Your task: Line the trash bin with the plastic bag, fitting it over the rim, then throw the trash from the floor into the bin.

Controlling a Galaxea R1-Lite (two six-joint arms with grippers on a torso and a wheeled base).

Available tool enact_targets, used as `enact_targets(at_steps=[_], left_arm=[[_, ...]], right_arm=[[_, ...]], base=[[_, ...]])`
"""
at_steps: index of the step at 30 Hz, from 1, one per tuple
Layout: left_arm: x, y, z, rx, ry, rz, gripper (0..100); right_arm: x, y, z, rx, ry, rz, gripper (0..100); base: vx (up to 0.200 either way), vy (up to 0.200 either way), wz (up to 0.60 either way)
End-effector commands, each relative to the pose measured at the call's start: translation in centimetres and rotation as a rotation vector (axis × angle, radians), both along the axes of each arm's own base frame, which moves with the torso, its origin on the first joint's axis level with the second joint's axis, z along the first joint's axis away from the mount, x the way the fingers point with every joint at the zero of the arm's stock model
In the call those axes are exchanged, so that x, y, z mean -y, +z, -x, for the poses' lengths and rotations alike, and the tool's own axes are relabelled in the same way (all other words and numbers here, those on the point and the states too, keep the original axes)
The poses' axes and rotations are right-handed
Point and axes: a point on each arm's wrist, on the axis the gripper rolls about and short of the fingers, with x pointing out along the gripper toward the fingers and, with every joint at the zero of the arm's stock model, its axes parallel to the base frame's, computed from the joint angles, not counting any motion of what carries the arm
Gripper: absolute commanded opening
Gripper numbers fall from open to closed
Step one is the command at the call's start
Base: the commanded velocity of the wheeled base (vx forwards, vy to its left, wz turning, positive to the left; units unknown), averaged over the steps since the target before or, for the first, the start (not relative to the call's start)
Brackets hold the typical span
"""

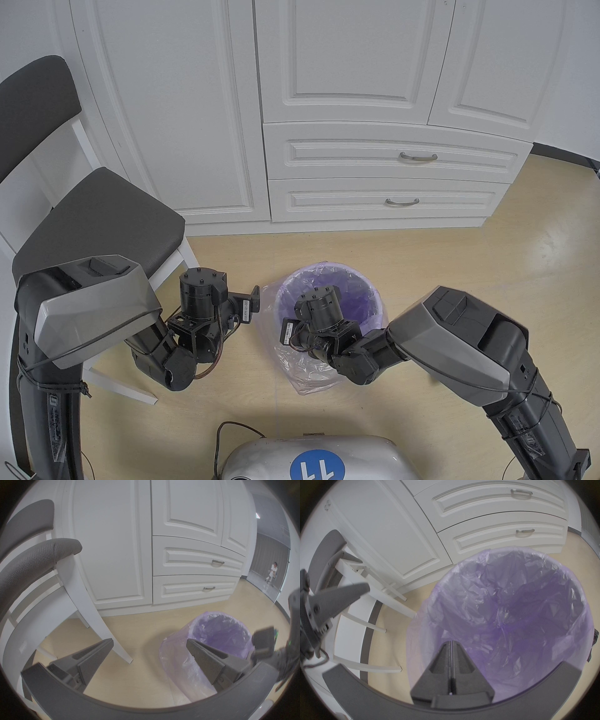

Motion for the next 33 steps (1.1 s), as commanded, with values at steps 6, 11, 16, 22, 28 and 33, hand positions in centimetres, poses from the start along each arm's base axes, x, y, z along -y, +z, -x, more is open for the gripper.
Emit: enact_targets(at_steps=[6, 11, 16, 22, 28, 33], left_arm=[[-1.0, -4.6, -0.1, -0.099, -0.007, -0.125, 100], [-1.6, -6.8, -1.1, -0.129, 0.003, -0.129, 100], [-1.0, -10.0, -2.7, -0.143, 0.012, -0.091, 100], [1.6, -10.8, -4.5, -0.156, 0.020, 0.059, 100], [2.7, -10.2, -6.3, -0.178, 0.032, 0.100, 100], [3.0, -10.2, -6.9, -0.175, 0.035, 0.110, 100]], right_arm=[[2.1, 3.1, -1.6, 0.040, -0.043, -0.026, 0], [2.8, 3.1, -2.0, 0.049, -0.045, 0.009, 0], [3.8, 2.2, -2.5, 0.012, -0.045, 0.086, 0], [4.3, 1.8, -2.9, 0.005, -0.049, 0.110, 0], [4.8, 1.5, -3.5, 0.006, -0.063, 0.113, 0], [5.5, 0.9, -4.0, -0.013, -0.062, 0.161, 0]], base=[[0.000, 0.000, 0.00], [0.000, 0.000, 0.00], [0.000, 0.000, 0.00], [0.000, 0.000, 0.00], [0.000, 0.000, 0.00], [0.000, 0.000, 0.00]])
